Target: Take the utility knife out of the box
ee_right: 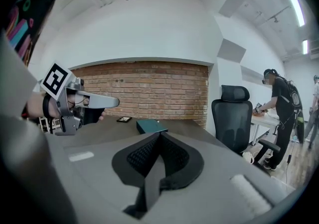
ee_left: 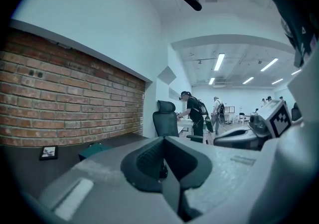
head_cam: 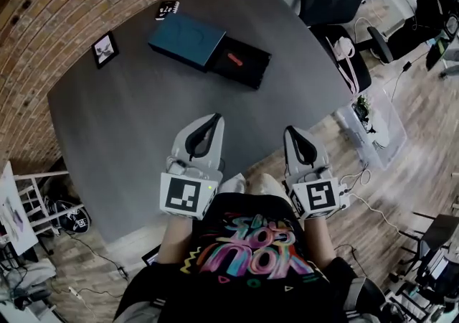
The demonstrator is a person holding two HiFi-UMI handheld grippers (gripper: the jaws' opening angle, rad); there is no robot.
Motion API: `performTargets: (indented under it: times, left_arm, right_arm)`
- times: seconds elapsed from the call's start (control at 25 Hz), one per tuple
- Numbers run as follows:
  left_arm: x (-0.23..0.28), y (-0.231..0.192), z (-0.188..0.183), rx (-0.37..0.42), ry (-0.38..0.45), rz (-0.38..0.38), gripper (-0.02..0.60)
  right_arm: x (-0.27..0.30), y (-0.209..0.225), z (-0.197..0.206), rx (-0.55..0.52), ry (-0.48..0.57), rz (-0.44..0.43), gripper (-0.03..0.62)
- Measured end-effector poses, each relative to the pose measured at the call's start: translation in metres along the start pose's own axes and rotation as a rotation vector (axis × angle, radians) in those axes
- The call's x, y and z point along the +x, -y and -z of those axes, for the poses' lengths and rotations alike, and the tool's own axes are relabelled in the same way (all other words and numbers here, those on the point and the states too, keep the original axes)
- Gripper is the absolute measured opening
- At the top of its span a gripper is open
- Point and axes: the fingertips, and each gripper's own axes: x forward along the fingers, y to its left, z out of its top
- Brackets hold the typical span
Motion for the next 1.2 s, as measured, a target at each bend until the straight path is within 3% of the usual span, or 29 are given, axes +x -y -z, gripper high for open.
performTargets:
  times: [0.4,0.88,1.2]
  left_arm:
    - [0.038,-0.021,0.010,-0.035,-0.029,-0.020,0.001]
    - [0.085,-0.077,-0.002,-0.077,-0.056,-0.212,0.002]
    - [0.111,-0.088,-0.004,-0.086,-0.083,-0.327,0.000]
  right_arm:
    - [0.042,0.017,0.006,-0.013,-0.054,-0.049,-0.002]
    - [0.147,0.041,-0.017,-0.045,-0.077,-0.266,-0.002]
    - [0.194,0.052,-0.026,-0.083,-0.088,-0.430,-0.002]
